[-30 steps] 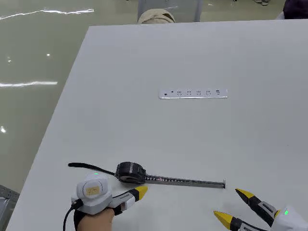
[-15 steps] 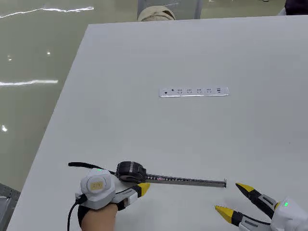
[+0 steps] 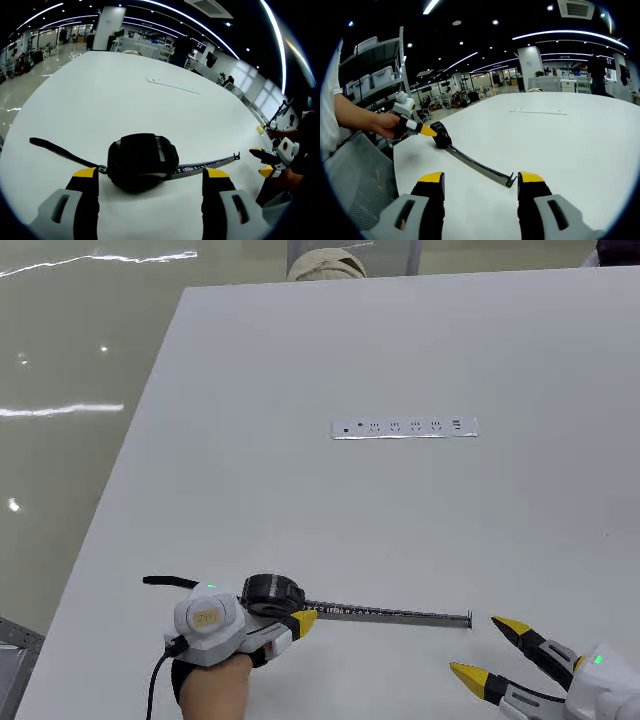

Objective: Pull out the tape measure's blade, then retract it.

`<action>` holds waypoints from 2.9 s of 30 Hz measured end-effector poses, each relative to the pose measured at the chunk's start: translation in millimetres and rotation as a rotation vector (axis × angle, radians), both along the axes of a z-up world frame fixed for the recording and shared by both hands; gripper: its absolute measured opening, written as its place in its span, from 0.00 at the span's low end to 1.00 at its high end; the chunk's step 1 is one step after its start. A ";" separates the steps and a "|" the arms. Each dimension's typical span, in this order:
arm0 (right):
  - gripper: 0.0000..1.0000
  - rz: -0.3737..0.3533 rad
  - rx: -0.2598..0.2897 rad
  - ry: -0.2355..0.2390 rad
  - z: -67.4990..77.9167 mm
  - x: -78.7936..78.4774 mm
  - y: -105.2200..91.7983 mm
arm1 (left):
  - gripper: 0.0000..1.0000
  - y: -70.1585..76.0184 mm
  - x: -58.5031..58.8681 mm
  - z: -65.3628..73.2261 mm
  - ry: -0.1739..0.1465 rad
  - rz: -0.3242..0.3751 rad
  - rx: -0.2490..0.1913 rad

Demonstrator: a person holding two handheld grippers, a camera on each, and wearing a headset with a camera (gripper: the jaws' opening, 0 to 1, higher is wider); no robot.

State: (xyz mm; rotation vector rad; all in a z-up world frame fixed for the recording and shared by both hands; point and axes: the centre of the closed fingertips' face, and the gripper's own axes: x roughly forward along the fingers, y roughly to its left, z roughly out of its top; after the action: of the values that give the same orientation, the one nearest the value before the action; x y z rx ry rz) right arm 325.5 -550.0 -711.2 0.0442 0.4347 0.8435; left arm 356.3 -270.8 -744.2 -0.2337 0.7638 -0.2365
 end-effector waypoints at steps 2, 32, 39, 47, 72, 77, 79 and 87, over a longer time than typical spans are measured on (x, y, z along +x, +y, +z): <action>0.59 -0.003 0.001 0.002 -0.4 0.0 -0.7 | 0.84 -0.5 1.1 1.3 -0.008 0.007 -0.006; 0.57 -0.035 0.026 0.022 -4.6 -7.6 -8.4 | 0.80 -7.8 15.9 -2.9 -0.022 0.023 -0.022; 0.57 -0.033 0.024 0.019 -4.6 -6.2 -8.6 | 0.79 -7.9 16.8 -4.8 -0.017 0.030 0.000; 0.57 0.007 0.035 0.025 -5.5 -3.5 -8.4 | 0.80 -8.1 18.3 -5.1 -0.017 0.068 0.017; 0.56 0.089 0.018 0.039 -12.5 6.2 -13.6 | 0.75 -0.8 20.7 -9.8 -0.004 0.138 0.111; 0.55 0.091 0.008 0.042 -14.6 7.3 -17.6 | 0.71 1.1 19.5 -9.9 -0.002 0.146 0.127; 0.55 0.089 0.004 0.042 -15.8 7.9 -19.3 | 0.71 1.2 20.2 -9.5 -0.005 0.149 0.126; 0.54 0.092 -0.003 0.047 -18.0 6.3 -19.5 | 0.68 3.1 20.0 -10.4 -0.002 0.161 0.147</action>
State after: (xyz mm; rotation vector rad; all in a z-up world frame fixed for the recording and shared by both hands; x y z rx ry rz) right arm 331.7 -569.5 -729.2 0.0417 0.4854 0.9340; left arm 376.2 -267.6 -754.6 -0.1550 0.7527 -0.0279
